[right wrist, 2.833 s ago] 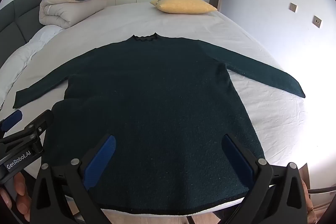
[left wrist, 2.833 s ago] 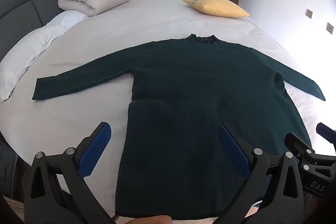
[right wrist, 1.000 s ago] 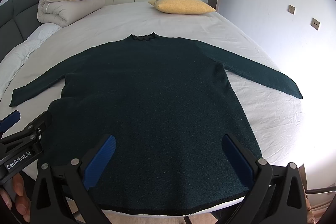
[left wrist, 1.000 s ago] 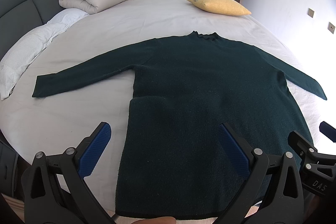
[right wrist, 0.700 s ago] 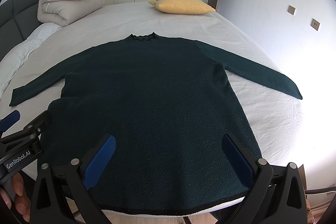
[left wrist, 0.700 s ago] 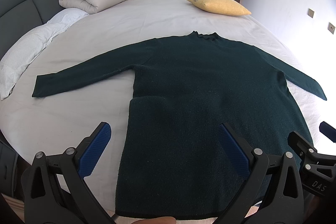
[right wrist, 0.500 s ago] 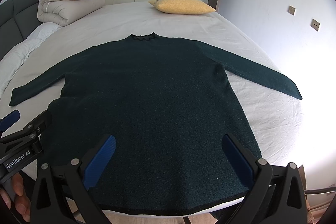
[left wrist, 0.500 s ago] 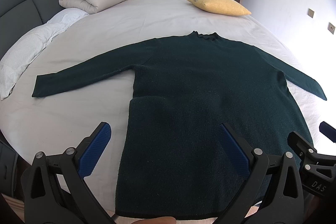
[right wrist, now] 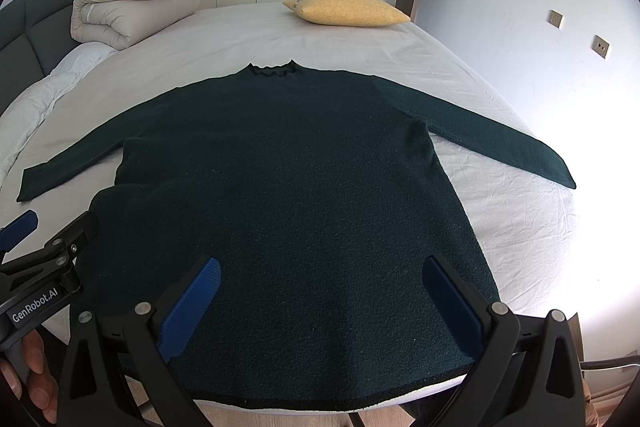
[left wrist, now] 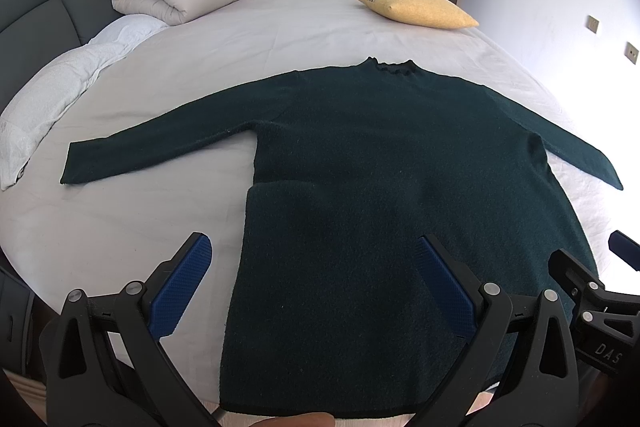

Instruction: Fold small clothes

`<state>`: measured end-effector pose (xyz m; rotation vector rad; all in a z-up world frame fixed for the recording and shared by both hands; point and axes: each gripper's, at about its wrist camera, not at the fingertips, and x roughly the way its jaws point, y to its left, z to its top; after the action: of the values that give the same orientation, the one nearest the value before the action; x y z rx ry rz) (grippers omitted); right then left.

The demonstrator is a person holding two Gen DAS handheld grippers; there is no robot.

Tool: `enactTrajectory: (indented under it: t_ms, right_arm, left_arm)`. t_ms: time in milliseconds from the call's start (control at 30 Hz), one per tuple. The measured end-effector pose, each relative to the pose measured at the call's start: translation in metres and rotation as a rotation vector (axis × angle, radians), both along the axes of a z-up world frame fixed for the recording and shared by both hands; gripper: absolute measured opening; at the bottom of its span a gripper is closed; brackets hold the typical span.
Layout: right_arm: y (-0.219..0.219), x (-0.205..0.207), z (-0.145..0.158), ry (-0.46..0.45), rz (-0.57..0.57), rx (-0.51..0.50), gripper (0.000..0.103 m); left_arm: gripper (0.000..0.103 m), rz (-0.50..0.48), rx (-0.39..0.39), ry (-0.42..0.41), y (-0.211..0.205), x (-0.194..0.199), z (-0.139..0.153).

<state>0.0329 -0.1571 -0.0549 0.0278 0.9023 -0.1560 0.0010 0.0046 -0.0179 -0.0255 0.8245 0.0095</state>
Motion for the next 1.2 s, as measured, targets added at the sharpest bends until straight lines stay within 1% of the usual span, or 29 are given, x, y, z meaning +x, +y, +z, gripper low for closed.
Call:
enactTrajectory:
  t_ms: [433, 567, 700, 800, 867, 900, 967, 1033, 1100, 1167, 1200]
  right_arm:
    - [-0.001, 0.0, -0.001, 0.001, -0.001, 0.001, 0.103]
    - [-0.001, -0.001, -0.003, 0.002, -0.003, 0.002, 0.103]
    - [-0.006, -0.003, -0.008, 0.008, -0.006, 0.009, 0.103]
    - [-0.012, -0.002, -0.01, 0.012, -0.013, 0.018, 0.103]
    - [-0.018, -0.001, -0.012, 0.015, -0.018, 0.028, 0.103]
    - [-0.023, 0.001, -0.013, 0.017, -0.021, 0.034, 0.103]
    - [-0.04, 0.006, -0.016, 0.011, -0.039, 0.059, 0.103]
    - [-0.06, 0.01, -0.017, -0.004, -0.06, 0.092, 0.103]
    - [-0.087, 0.016, -0.016, -0.027, -0.085, 0.138, 0.103]
    - [-0.127, 0.022, -0.013, -0.063, -0.119, 0.193, 0.103]
    - [-0.148, 0.025, -0.012, -0.082, -0.142, 0.221, 0.103]
  left_arm:
    - [0.103, 0.0, 0.005, 0.0, -0.003, -0.002, -0.004]
    - [0.103, -0.012, 0.013, -0.011, -0.007, -0.002, -0.007]
    - [0.103, -0.026, -0.031, -0.012, -0.007, 0.002, -0.009]
    - [0.103, -0.031, -0.036, -0.004, -0.01, 0.014, -0.01]
    - [0.103, -0.054, -0.073, 0.005, -0.012, 0.026, -0.013]
    - [0.103, -0.07, -0.107, 0.015, -0.014, 0.033, -0.016]
    - [0.103, -0.102, -0.149, 0.026, -0.017, 0.046, -0.02]
    - [0.103, -0.134, -0.164, 0.036, -0.025, 0.061, -0.025]
    - [0.103, -0.161, -0.171, 0.07, -0.036, 0.078, -0.03]
    - [0.103, -0.188, -0.169, 0.11, -0.047, 0.099, -0.035]
    - [0.103, -0.186, -0.158, 0.125, -0.052, 0.112, -0.038]
